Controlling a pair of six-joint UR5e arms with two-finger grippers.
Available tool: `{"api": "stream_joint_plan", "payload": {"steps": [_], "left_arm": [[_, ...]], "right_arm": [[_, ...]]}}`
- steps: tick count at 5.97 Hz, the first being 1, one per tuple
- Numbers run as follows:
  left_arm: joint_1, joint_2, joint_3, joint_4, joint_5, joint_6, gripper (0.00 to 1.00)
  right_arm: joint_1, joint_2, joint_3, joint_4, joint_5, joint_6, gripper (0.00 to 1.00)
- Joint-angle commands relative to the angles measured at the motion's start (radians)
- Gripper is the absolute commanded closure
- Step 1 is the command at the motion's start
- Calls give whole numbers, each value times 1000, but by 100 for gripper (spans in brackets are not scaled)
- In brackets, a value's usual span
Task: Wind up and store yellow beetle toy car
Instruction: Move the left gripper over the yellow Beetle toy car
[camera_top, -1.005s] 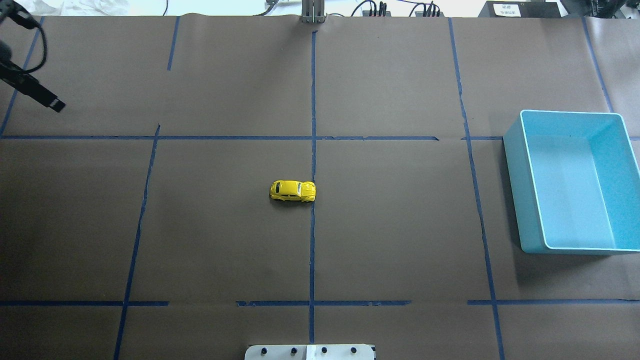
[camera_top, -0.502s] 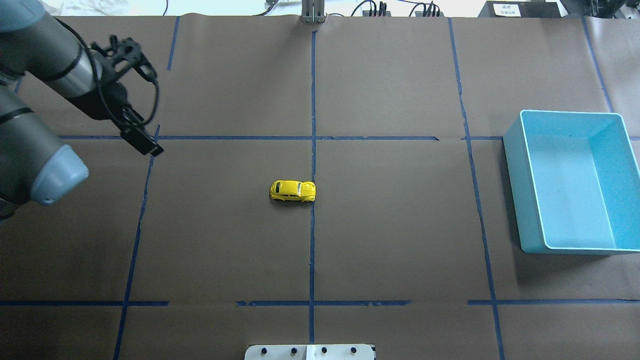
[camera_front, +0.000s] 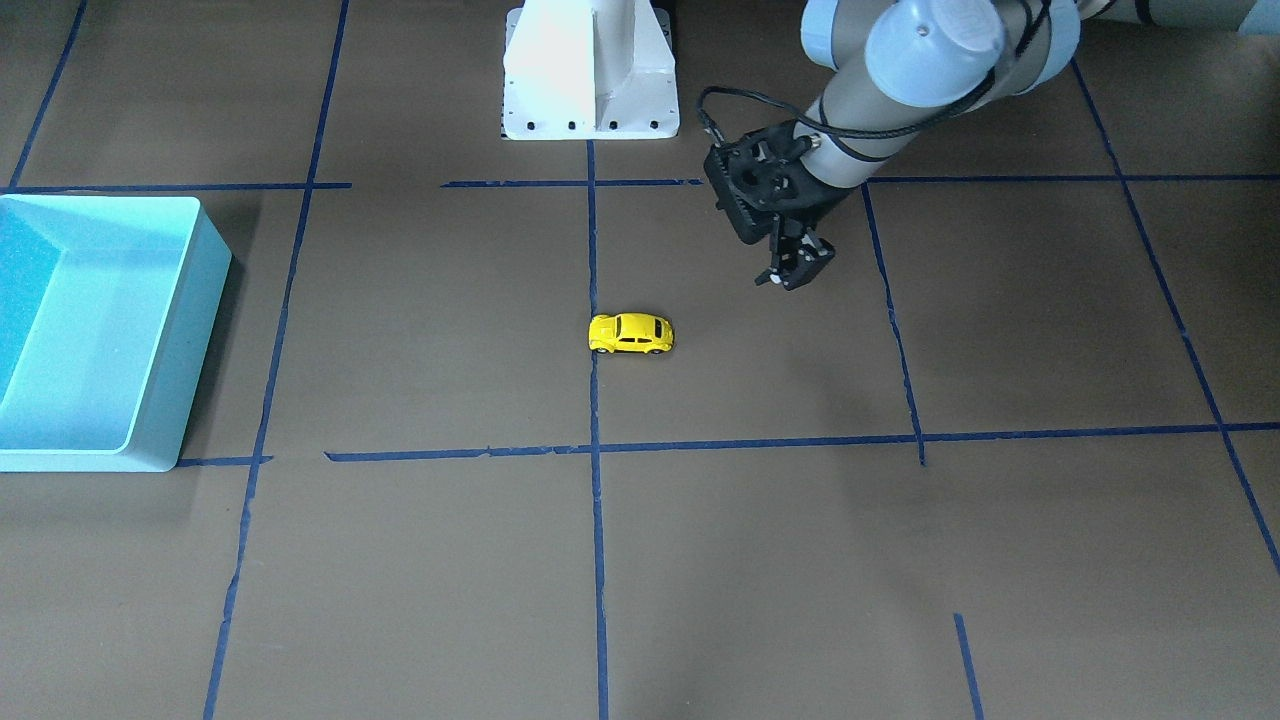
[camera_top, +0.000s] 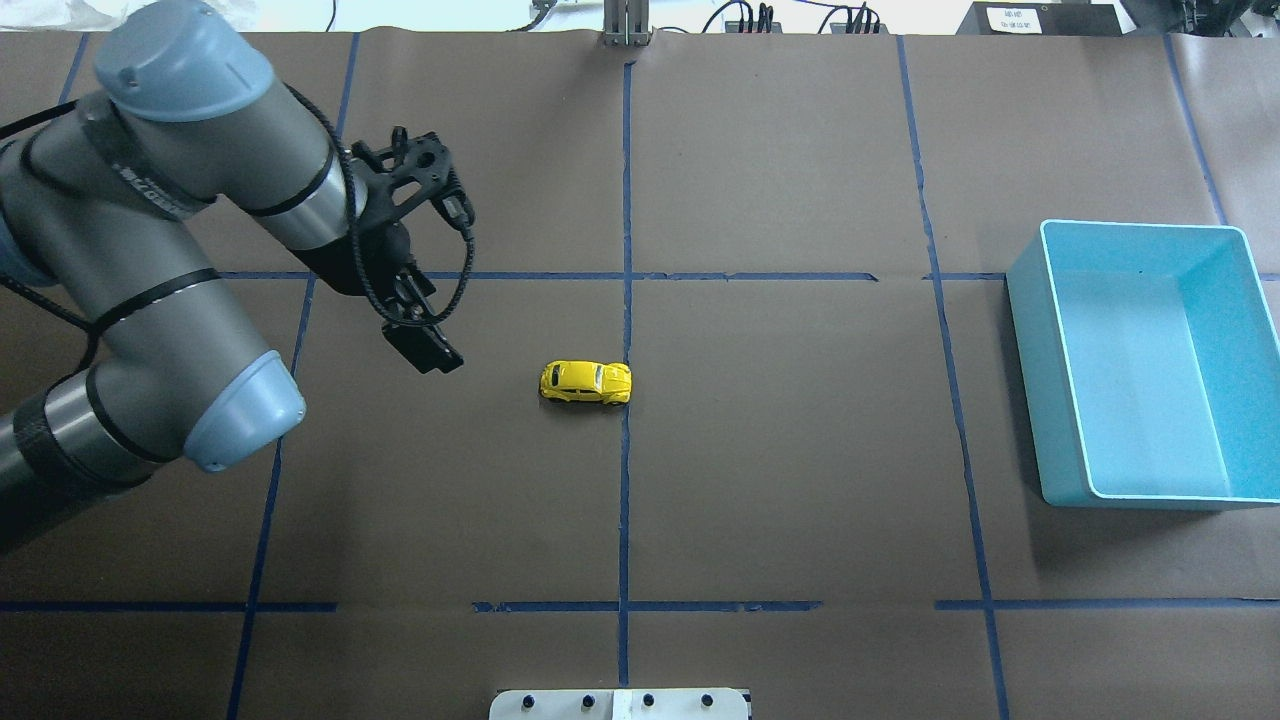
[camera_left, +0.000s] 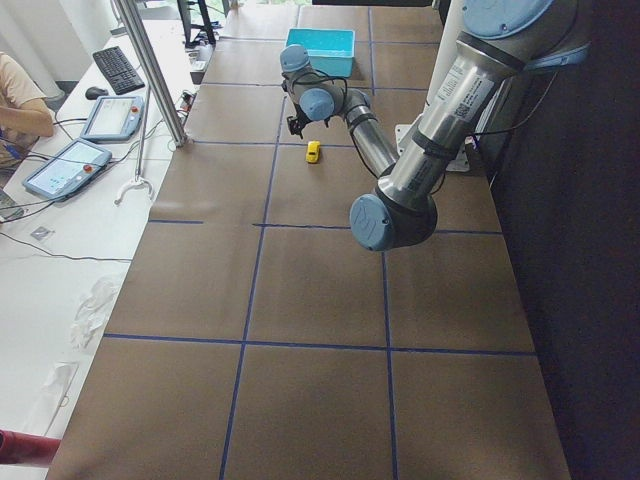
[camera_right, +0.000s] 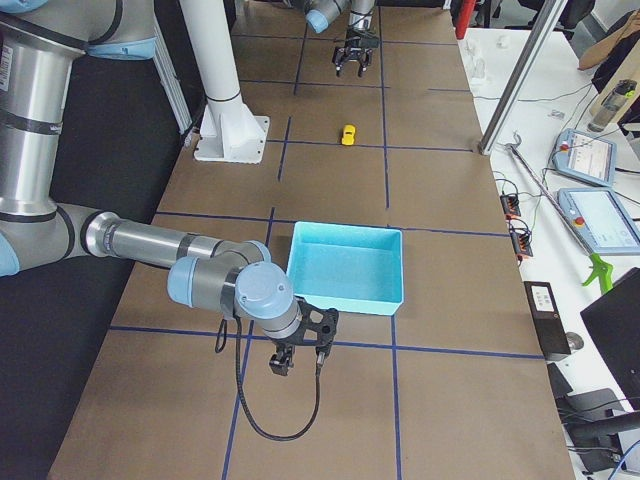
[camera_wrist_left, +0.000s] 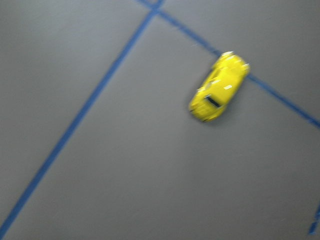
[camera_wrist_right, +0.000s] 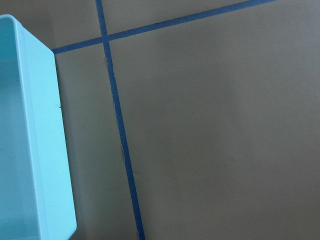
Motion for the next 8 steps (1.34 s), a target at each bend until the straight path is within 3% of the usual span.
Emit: {"api": "stream_joint_plan", "payload": {"steps": [1,3,4,5,7,8], "left_arm": [[45,-116,60,39,2,11,0],[49,-196,152,45,22,183,0],[65,-197,164,44,75,292,0],[112,-198,172,47,194,455,0],[117,-198,201,43,204,483,0],[143,-197,219,33,259,509,0]], "right_arm": [[6,12,-32,1,-3,10,0],[6,13,-22,4,-6,4,0],[6,13,-17,4,-20,4,0],[6,14,-14,4,-26,3,0],[6,10,-14,32,-29,3,0],[6,11,-14,32,-49,3,0]]}}
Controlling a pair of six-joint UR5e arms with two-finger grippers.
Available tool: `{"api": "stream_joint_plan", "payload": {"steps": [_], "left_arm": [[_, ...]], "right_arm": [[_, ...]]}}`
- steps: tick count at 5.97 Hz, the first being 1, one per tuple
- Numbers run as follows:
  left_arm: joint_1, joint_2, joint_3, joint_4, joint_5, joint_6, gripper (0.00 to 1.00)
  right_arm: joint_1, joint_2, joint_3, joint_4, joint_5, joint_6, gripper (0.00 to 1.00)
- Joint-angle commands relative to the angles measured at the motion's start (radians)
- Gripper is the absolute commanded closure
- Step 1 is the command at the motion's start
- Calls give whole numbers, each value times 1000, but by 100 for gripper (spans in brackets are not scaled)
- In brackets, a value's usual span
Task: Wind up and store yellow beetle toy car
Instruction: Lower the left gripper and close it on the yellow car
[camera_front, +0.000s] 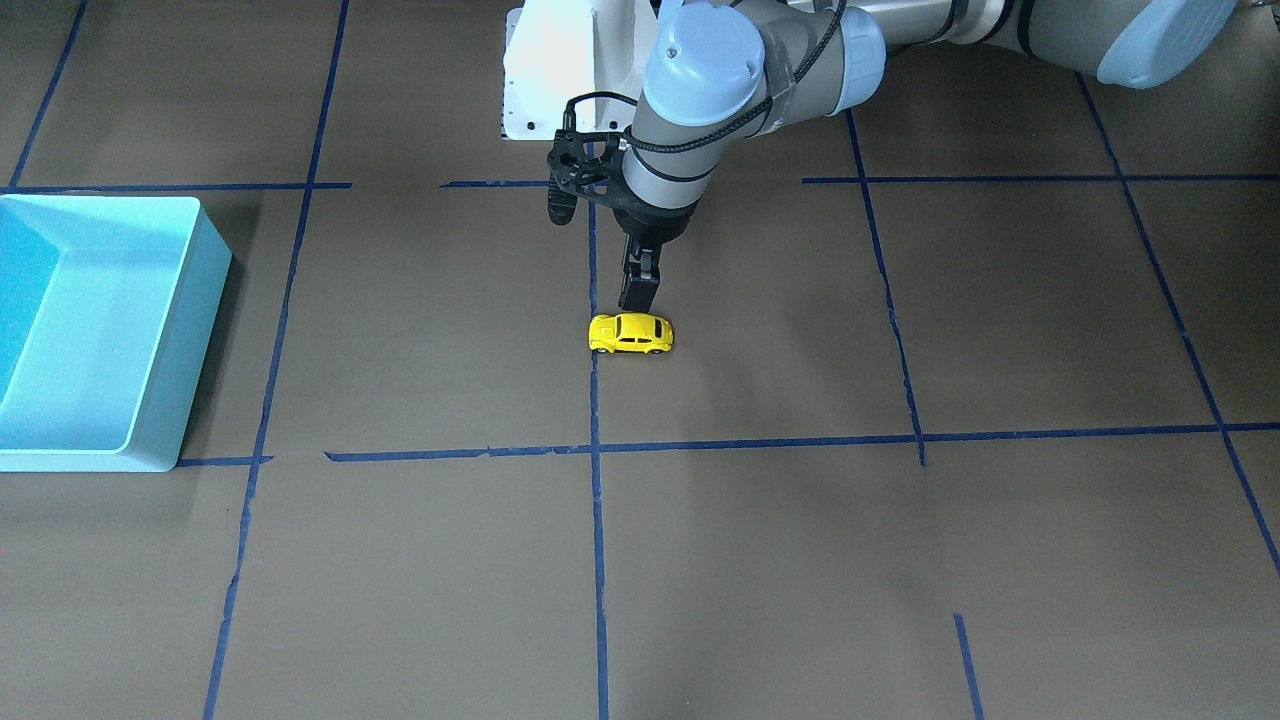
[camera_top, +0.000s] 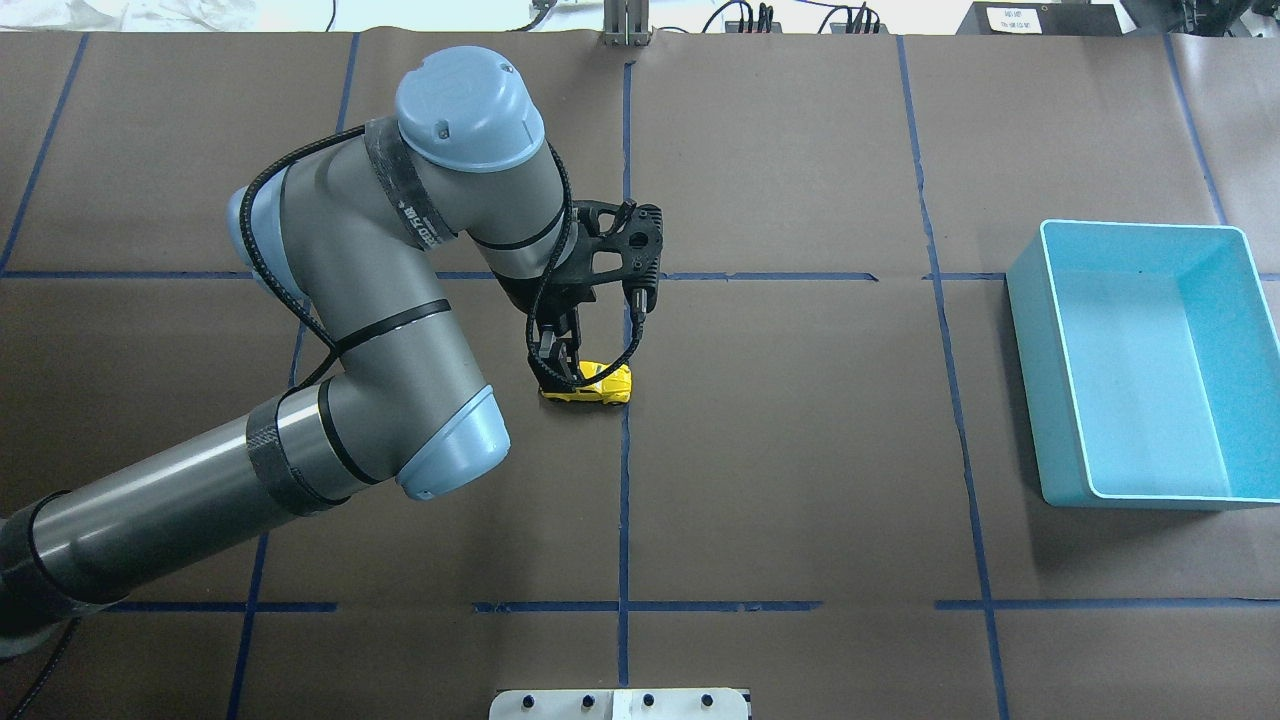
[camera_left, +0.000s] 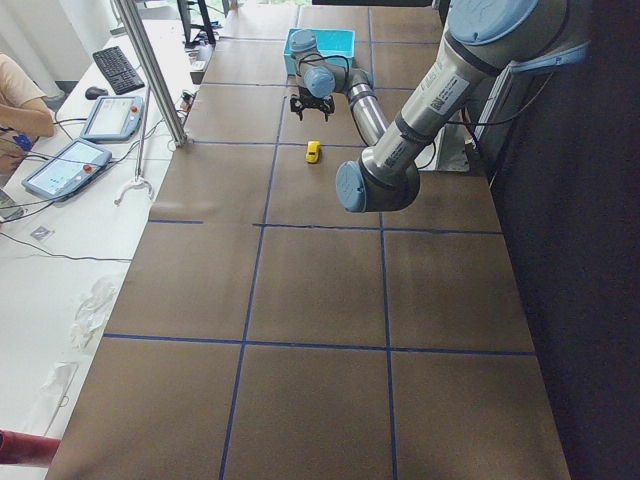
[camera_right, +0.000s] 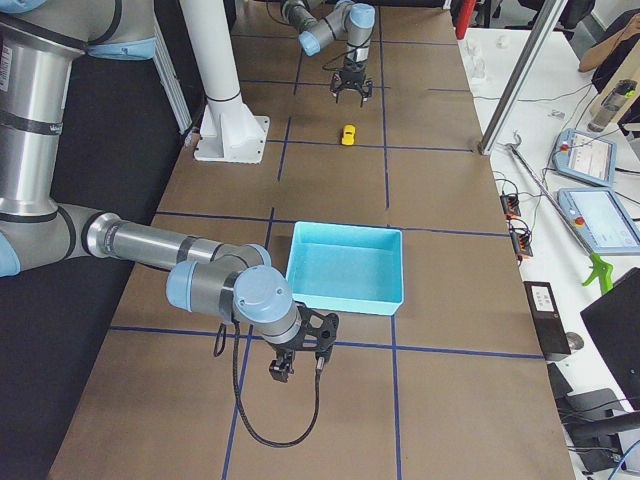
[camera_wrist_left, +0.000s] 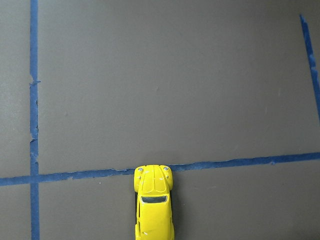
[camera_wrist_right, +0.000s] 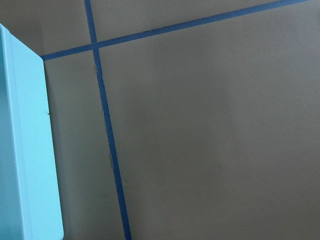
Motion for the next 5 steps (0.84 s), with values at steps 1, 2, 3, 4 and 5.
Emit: {"api": "stream_joint_plan", "payload": {"steps": [1,2,3,4,5], "left_arm": [[54,6,47,-24,84,25,0],[74,24,73,-86,127,24,0],[76,30,100,-114,138,24,0],[73,30,117,-130,153,22,0],[70,29,140,-139,157,21,0]], "right_arm": [[0,2,0,3,-16,0,0],[0,2,-1,5,-14,-2,0],[0,2,-1,11,-16,-2,0],[0,2,-1,32,-32,-2,0],[-2,2,-1,34,-49,-2,0]]}}
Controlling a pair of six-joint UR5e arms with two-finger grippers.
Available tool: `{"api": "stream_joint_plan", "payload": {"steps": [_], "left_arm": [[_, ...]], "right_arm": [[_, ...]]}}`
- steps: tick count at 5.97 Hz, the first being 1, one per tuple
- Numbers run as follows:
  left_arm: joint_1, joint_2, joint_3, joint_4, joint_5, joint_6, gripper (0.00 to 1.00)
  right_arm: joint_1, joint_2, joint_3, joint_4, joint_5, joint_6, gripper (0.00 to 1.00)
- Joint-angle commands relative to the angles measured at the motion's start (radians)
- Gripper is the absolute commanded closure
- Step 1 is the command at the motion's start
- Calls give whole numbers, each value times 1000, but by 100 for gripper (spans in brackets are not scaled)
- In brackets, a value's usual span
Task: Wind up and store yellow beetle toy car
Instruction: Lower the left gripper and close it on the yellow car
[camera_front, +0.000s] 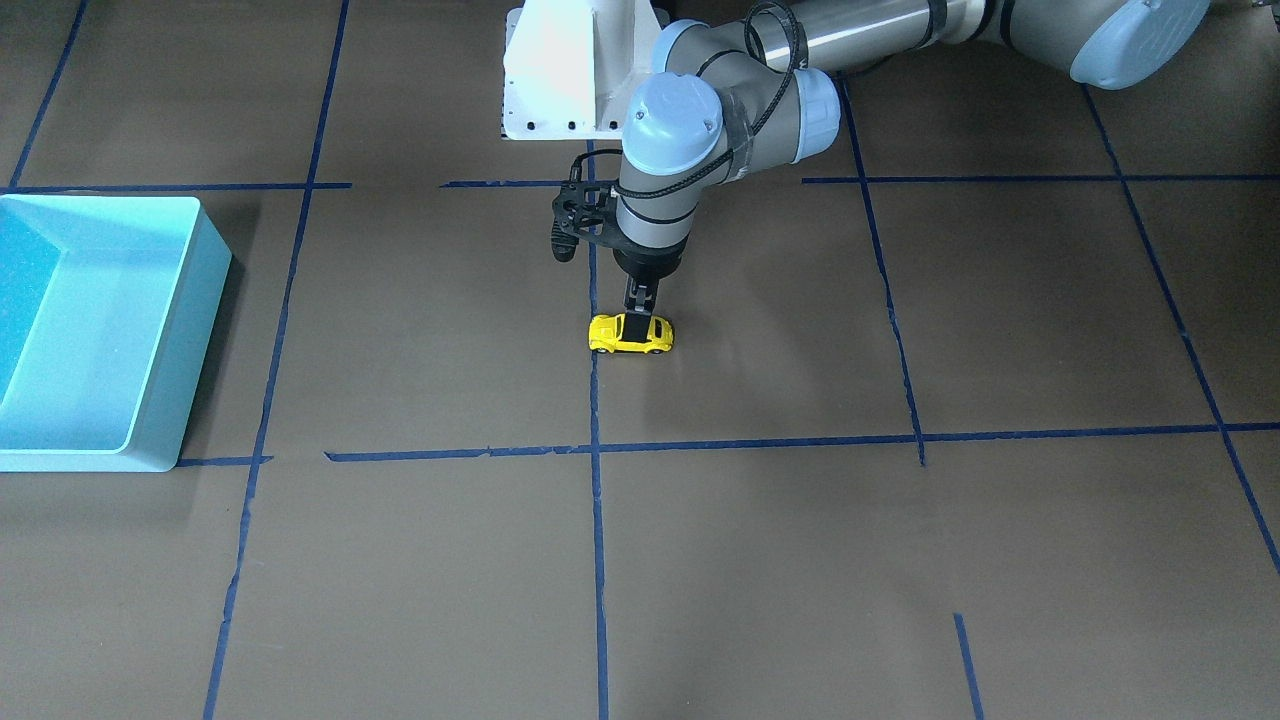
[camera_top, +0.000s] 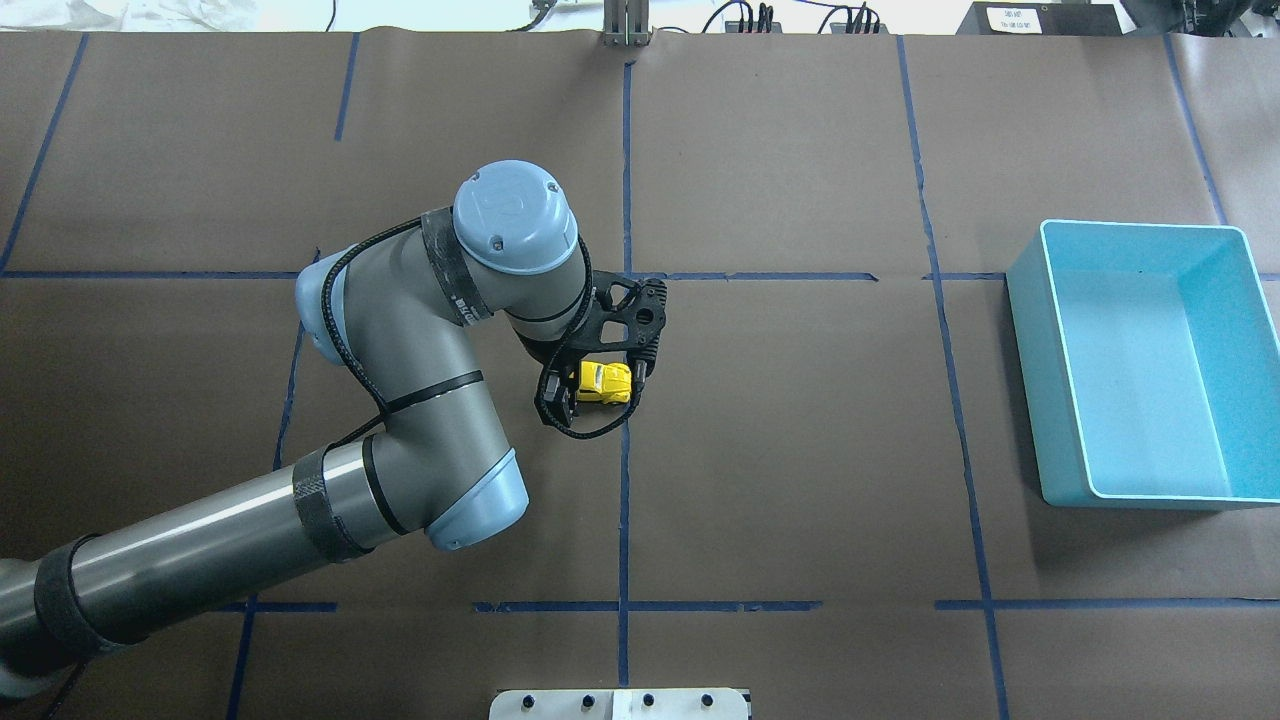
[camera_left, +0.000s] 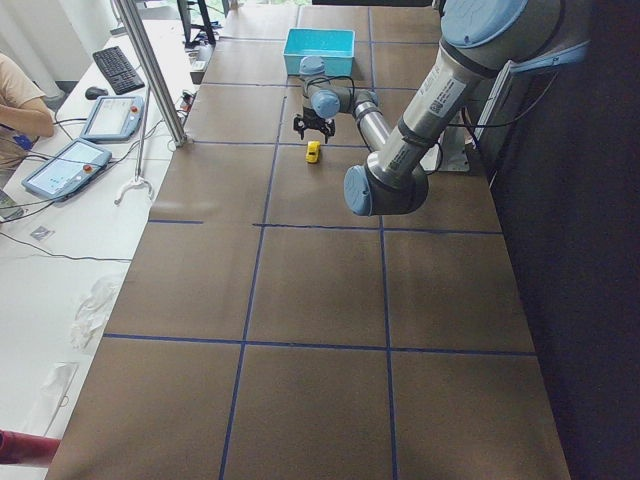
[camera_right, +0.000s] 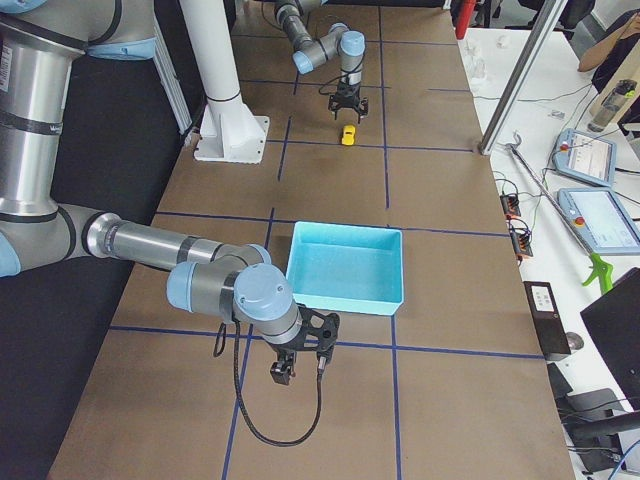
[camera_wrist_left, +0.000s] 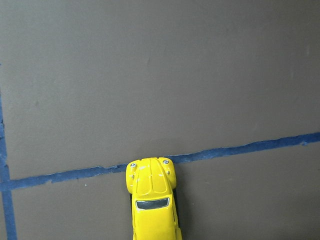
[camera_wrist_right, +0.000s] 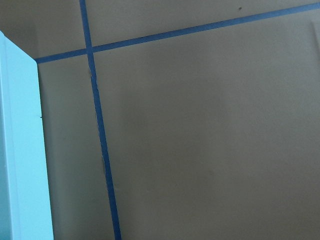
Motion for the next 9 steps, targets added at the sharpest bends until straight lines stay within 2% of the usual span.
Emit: {"api": "stream_joint_plan", "payload": {"steps": [1,4,6,8,9], "left_arm": [[-3,-2,34,-26,7,-4,0],[-8,-8,79,-65,6,-11,0],[4,-9,103,-95,0,-46,0],[13,-11,129,-126,0,-46,2],[12,-12,131,-128,0,-46,34]], "right_arm": [[-1,0,0,6,-23,0,0],[-9,2,0,8,-37,-2,0],[-24,43,-9,0,-43,-5,0],[-155,101,-46,-1,-48,-64,0],[-202,147,-79,-3,-49,-89,0]]}}
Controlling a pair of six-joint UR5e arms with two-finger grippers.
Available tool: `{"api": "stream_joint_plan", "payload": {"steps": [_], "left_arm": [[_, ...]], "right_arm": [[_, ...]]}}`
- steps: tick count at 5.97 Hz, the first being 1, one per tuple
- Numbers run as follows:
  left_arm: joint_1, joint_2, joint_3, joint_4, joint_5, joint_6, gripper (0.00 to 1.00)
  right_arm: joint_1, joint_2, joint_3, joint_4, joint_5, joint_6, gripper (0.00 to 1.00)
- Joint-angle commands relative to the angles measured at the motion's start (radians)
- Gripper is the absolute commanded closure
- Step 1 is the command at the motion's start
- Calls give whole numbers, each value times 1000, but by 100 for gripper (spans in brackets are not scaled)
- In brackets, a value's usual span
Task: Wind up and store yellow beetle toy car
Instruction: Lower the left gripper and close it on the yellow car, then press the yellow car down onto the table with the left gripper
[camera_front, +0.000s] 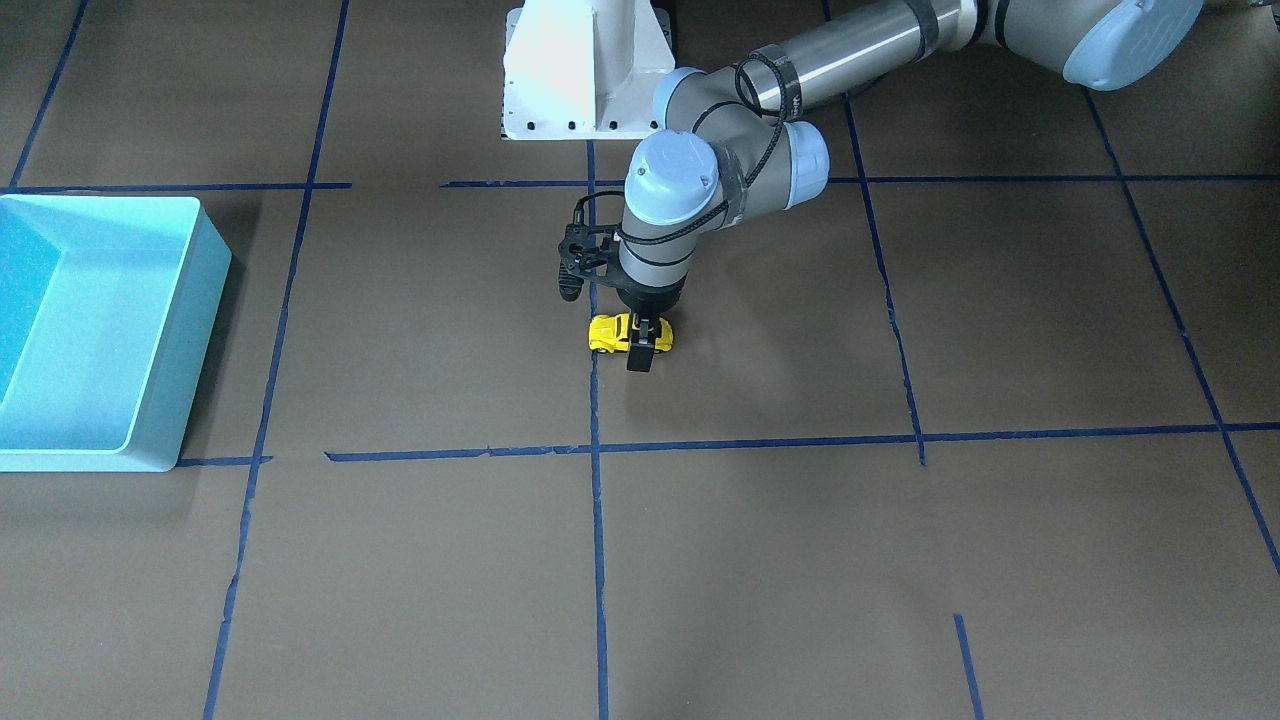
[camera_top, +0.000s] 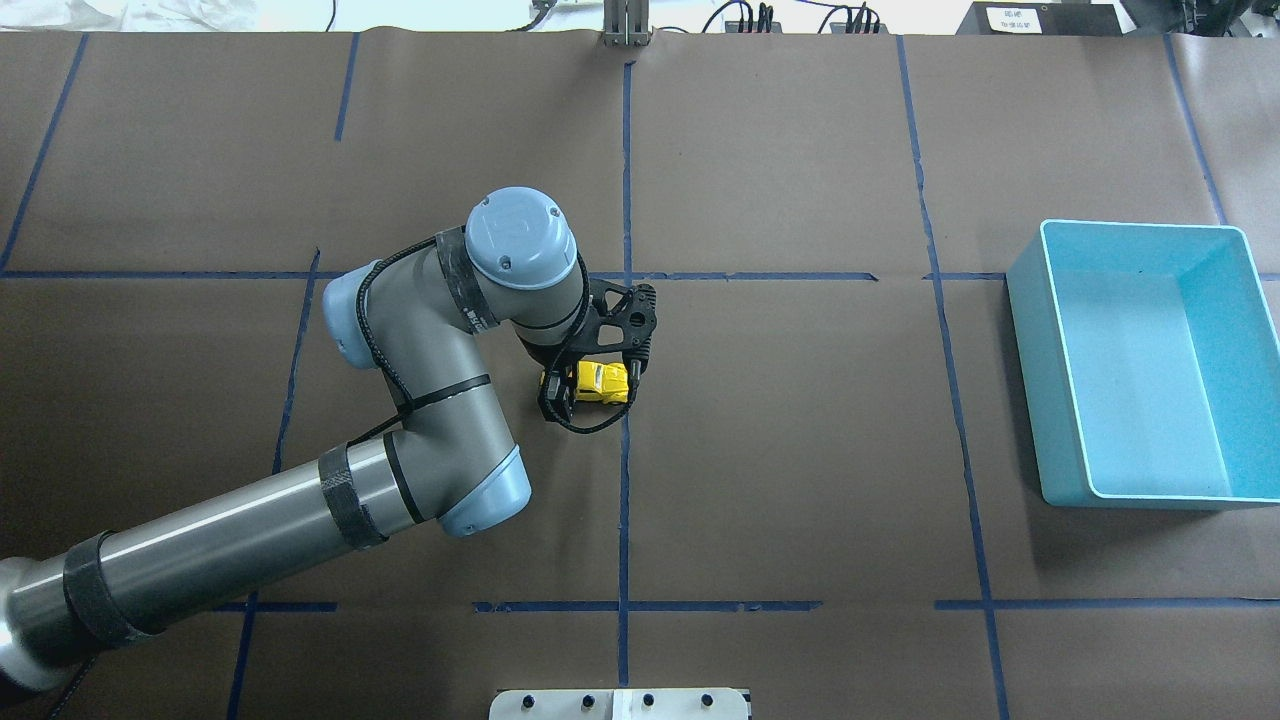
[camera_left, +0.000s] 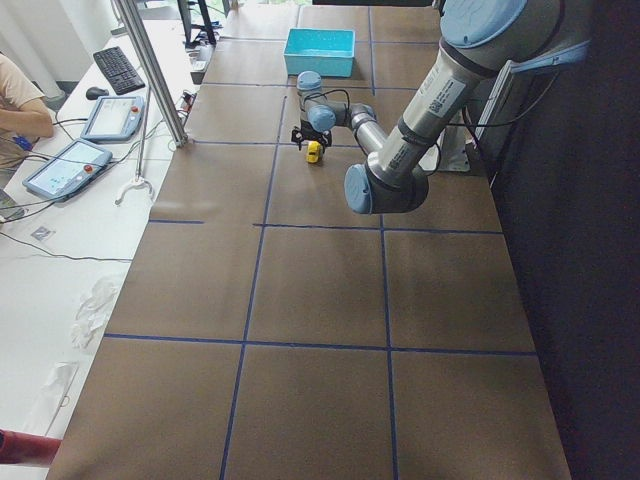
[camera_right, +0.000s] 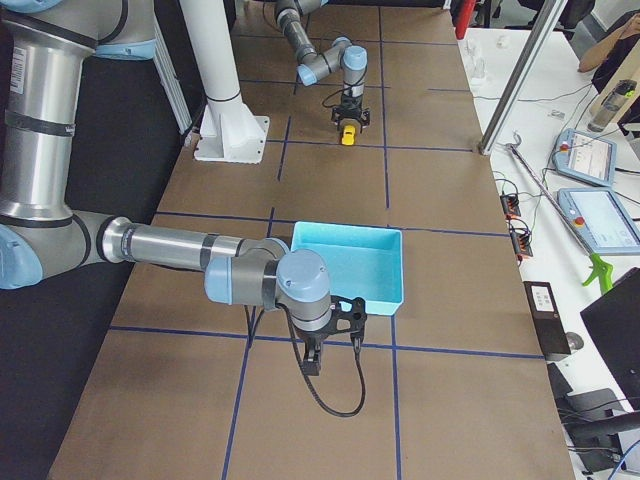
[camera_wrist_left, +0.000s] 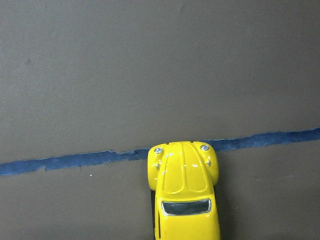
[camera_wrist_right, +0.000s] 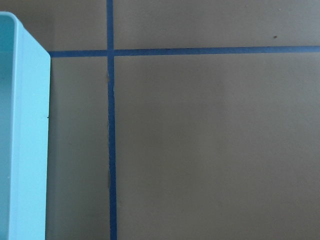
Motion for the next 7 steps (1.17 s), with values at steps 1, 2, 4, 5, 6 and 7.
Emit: {"api": "stream_joint_plan", "payload": {"steps": [1,2,4,5,6,7], "left_arm": [[0,-3,4,-3,-2,0,62],[-1,-4,4,-3,-3,6,74],[-12,-18,1,5,-23,-9,84],[-17,-30,3,8,-23,-96,84],[-18,-35,3,8,-17,-107,84],[-21,-35,6,5,-3,-106,84]], "right_arm": [[-101,47,-31,-2,-1,-37,0],[-100,45,-23,-2,-1,-88,0],[-66,30,-25,-3,7,-92,0],[-55,30,-28,-3,6,-92,0],[-55,30,-29,-3,1,-90,0],[-55,30,-29,-3,-1,-90,0]]}}
